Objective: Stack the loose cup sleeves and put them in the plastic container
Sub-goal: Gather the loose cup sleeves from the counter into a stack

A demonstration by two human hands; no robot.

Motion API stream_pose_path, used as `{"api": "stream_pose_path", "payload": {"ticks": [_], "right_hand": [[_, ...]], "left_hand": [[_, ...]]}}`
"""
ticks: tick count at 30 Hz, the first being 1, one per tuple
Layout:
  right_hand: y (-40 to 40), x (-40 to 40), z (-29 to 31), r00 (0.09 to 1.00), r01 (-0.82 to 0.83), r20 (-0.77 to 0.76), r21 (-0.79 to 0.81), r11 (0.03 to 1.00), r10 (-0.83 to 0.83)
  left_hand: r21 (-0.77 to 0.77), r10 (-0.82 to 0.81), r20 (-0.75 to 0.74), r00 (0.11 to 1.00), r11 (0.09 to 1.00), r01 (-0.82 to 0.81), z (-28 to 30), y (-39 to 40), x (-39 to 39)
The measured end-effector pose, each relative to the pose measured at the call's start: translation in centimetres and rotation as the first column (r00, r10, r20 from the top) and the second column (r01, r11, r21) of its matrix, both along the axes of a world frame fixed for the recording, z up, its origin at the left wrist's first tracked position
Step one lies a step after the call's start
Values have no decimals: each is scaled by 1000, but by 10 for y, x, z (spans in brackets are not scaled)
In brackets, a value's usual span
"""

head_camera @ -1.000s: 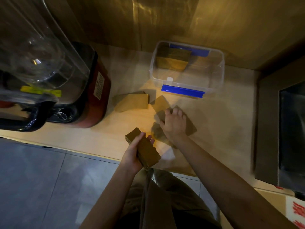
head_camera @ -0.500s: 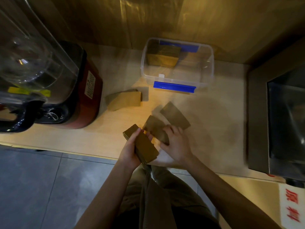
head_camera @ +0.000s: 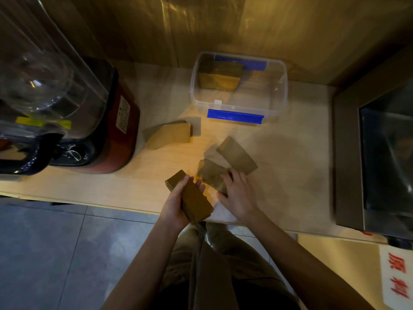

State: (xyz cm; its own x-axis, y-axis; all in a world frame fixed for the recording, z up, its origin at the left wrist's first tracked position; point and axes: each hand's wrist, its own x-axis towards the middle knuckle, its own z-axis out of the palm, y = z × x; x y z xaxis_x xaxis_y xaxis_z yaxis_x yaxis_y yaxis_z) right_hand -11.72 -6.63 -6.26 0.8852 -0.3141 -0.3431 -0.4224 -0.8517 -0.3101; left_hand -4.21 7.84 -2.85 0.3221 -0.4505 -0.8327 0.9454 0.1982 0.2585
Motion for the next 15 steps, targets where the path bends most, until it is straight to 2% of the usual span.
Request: {"api": "stream_pose_path", "payload": {"ticks": [5,11,13,15], "right_hand": [[1,3,-1,1000,19,-2,-27,999,-19],[0,10,0,996,81,-48,20,997,-80],[-1,11,4,986,166,-27,99,981,-164],[0,12,13,934,342,10,277,898,-358]], "left_hand": [[14,-10,-1,1000,1000,10,2,1,-1],[20,-7,-5,1000,1000,7,2,1,-1],[23,-2,-9,1000,1000,2,1,0,0],[19,4,-15,1000,1000,-4,2,-1,1]]}}
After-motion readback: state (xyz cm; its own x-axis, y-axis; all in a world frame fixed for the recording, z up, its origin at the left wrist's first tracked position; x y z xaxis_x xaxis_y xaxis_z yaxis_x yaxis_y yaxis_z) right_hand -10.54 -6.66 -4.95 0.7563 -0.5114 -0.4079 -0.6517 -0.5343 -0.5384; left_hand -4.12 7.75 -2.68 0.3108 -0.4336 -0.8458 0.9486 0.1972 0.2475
